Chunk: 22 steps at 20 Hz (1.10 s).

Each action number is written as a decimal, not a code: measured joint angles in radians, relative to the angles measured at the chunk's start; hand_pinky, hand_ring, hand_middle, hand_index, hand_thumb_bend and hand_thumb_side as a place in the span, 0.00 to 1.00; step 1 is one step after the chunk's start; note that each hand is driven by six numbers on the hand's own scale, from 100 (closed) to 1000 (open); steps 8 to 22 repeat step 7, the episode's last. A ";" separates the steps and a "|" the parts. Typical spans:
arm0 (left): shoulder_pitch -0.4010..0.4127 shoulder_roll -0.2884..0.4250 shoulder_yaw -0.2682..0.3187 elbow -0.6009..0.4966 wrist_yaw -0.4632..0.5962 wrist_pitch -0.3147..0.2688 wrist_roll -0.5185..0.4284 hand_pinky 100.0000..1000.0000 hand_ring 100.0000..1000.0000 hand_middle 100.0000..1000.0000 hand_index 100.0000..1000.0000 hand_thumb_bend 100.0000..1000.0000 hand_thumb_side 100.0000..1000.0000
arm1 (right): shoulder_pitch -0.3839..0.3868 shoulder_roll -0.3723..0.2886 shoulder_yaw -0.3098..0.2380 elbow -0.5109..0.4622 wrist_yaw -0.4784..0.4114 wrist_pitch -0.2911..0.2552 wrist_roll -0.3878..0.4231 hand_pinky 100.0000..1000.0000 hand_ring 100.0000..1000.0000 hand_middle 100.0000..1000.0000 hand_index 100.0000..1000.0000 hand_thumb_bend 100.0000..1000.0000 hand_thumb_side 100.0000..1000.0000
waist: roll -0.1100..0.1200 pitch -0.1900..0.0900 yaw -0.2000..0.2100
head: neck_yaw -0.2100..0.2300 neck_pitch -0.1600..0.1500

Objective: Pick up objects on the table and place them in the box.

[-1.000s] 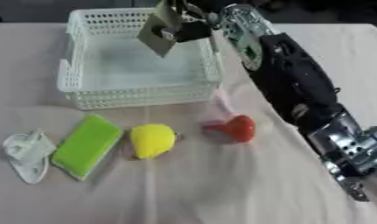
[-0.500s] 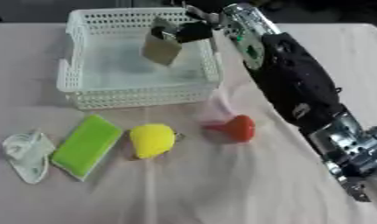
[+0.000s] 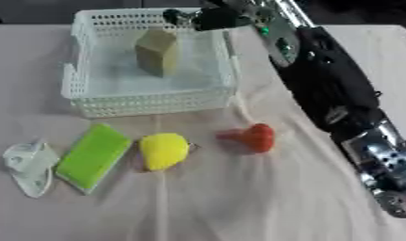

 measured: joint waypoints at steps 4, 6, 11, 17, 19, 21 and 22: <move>0.006 0.000 0.006 0.000 -0.001 -0.003 0.006 0.97 0.93 0.86 0.80 0.00 0.89 | 0.037 -0.062 -0.035 -0.146 -0.098 0.040 -0.039 0.84 0.85 0.84 0.93 0.41 1.00 | 0.012 -0.005 -0.022 | 0.006 0.000; 0.008 0.000 0.007 0.000 -0.002 -0.005 0.009 0.97 0.93 0.86 0.80 0.00 0.89 | 0.068 -0.090 -0.055 -0.228 -0.138 0.068 -0.060 0.84 0.85 0.84 0.93 0.38 1.00 | 0.018 -0.005 -0.031 | 0.006 0.000; 0.009 0.000 0.009 0.000 -0.003 -0.006 0.010 0.97 0.93 0.86 0.80 0.00 0.88 | 0.087 -0.103 -0.066 -0.272 -0.156 0.082 -0.072 0.84 0.84 0.84 0.93 0.37 1.00 | 0.021 -0.006 -0.036 | 0.006 -0.001; 0.009 0.000 0.009 0.000 -0.003 -0.006 0.010 0.97 0.93 0.86 0.80 0.00 0.88 | 0.087 -0.103 -0.066 -0.272 -0.156 0.082 -0.072 0.84 0.84 0.84 0.93 0.37 1.00 | 0.021 -0.006 -0.036 | 0.006 -0.001; 0.009 0.000 0.009 0.000 -0.003 -0.006 0.010 0.97 0.93 0.86 0.80 0.00 0.88 | 0.087 -0.103 -0.066 -0.272 -0.156 0.082 -0.072 0.84 0.84 0.84 0.93 0.37 1.00 | 0.021 -0.006 -0.036 | 0.006 -0.001; 0.009 0.000 0.009 0.000 -0.003 -0.006 0.010 0.97 0.93 0.86 0.80 0.00 0.88 | 0.087 -0.103 -0.066 -0.272 -0.156 0.082 -0.072 0.84 0.84 0.84 0.93 0.37 1.00 | 0.021 -0.006 -0.036 | 0.006 -0.001; 0.009 0.000 0.009 0.000 -0.003 -0.006 0.010 0.97 0.93 0.86 0.80 0.00 0.88 | 0.087 -0.103 -0.066 -0.272 -0.156 0.082 -0.072 0.84 0.84 0.84 0.93 0.37 1.00 | 0.021 -0.006 -0.036 | 0.006 -0.001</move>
